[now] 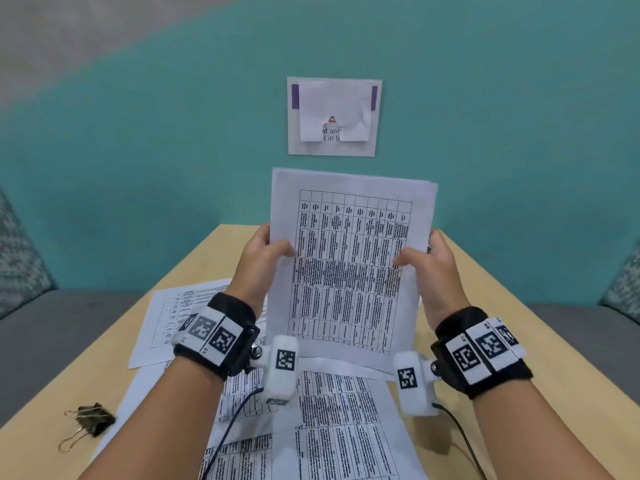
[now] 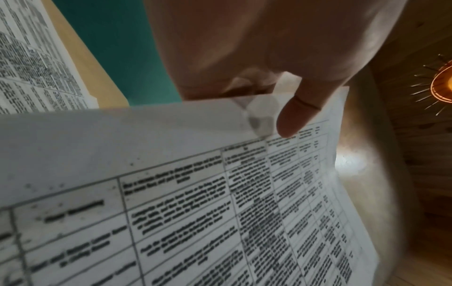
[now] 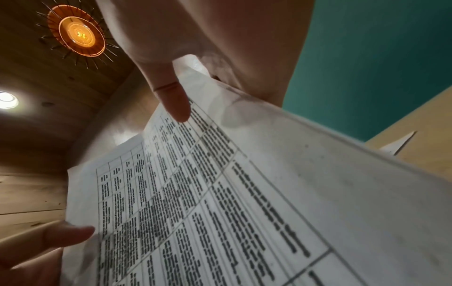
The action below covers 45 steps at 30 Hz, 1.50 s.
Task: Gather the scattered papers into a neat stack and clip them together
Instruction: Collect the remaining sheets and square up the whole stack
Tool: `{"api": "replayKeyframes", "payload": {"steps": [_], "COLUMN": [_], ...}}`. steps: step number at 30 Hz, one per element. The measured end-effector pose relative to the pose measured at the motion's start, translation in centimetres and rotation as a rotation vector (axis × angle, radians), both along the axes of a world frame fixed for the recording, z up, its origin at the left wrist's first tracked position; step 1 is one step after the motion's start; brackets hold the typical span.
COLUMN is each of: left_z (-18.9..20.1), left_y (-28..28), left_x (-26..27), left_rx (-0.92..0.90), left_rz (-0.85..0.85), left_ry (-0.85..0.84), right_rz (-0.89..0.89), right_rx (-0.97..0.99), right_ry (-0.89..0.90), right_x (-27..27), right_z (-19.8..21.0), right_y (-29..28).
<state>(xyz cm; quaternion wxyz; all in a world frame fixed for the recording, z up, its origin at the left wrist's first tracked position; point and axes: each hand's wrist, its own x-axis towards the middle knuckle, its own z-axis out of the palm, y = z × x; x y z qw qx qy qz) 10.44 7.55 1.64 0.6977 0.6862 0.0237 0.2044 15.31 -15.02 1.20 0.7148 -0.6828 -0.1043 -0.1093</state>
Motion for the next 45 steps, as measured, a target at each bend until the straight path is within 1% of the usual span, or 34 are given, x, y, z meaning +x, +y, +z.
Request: {"api": "replayKeyframes", "payload": {"steps": [3, 6, 9, 11, 14, 16, 18, 24, 29, 31, 33, 35, 36, 38, 39, 40, 41, 42, 43, 44, 45], "left_z": [0.2, 0.9, 1.2, 0.7, -0.7, -1.3, -1.5, -2.3, -0.3, 0.6, 0.9, 0.1, -0.8, -2.6, -3.5, -4.3, -5.4, -8.0, -11.4, -12.9, -13.3], "left_y": [-0.8, -1.1, -1.0, -0.8, -0.6, -0.7, -0.6, 0.0, 0.2, 0.8, 2.1, 3.8, 5.2, 7.3, 8.2, 8.9, 9.9, 12.3, 15.3, 16.8, 17.4], "left_x": [0.1, 0.2, 0.3, 0.6, 1.0, 1.1, 1.3, 1.5, 0.3, -0.4, -0.9, -1.1, -1.1, -1.9, -2.2, -2.5, -2.3, -0.7, 1.6, 2.6, 2.7], "left_rx": [0.038, 0.057, 0.043, 0.024, -0.003, -0.007, -0.01, 0.041, 0.073, 0.049, 0.014, -0.079, -0.149, -0.341, -0.431, -0.49, -0.527, -0.513, -0.52, -0.553, -0.61], "left_rz": [0.005, 0.046, 0.075, 0.085, 0.052, 0.036, 0.04, 0.01, 0.05, 0.081, 0.157, 0.24, 0.277, 0.264, 0.252, 0.246, 0.257, 0.314, 0.331, 0.344, 0.35], "left_ry": [-0.017, -0.083, -0.107, -0.065, 0.031, 0.053, 0.059, 0.097, 0.065, 0.045, 0.063, 0.125, 0.194, 0.362, 0.418, 0.459, 0.445, 0.428, 0.445, 0.471, 0.484], "right_rz": [-0.015, -0.061, -0.078, -0.061, -0.024, -0.017, -0.013, -0.012, 0.014, 0.05, 0.06, 0.04, 0.033, 0.042, 0.056, 0.062, 0.063, 0.051, 0.033, 0.007, -0.018], "right_rx": [-0.028, -0.026, -0.016, -0.001, 0.022, 0.011, 0.001, -0.023, -0.034, -0.011, -0.012, 0.002, -0.003, -0.088, -0.15, -0.218, -0.301, -0.404, -0.53, -0.683, -0.853], "right_ry": [-0.052, -0.149, -0.2, -0.15, 0.011, 0.08, 0.108, 0.118, 0.067, 0.059, 0.049, 0.072, 0.107, 0.209, 0.268, 0.328, 0.388, 0.443, 0.476, 0.493, 0.484], "right_x": [-0.2, -0.5, -0.7, -0.6, -0.2, 0.1, 0.3, 0.5, 0.2, 0.0, -0.1, 0.0, 0.2, 1.0, 1.7, 2.5, 3.3, 4.4, 5.4, 6.4, 7.5], "right_z": [0.0, 0.7, 1.1, 0.8, -0.3, -1.2, -1.8, -2.3, -1.1, -0.2, 0.7, 1.2, 1.3, 1.0, 0.7, 0.3, -0.1, -0.8, -1.3, -1.8, -2.3], "right_y": [0.5, 0.9, 1.0, 1.0, 0.9, 1.0, 1.0, 1.2, 1.2, 1.3, 1.0, 0.4, 0.2, -0.1, -0.2, -0.2, -0.2, -0.2, -0.1, -0.2, -0.4]}}
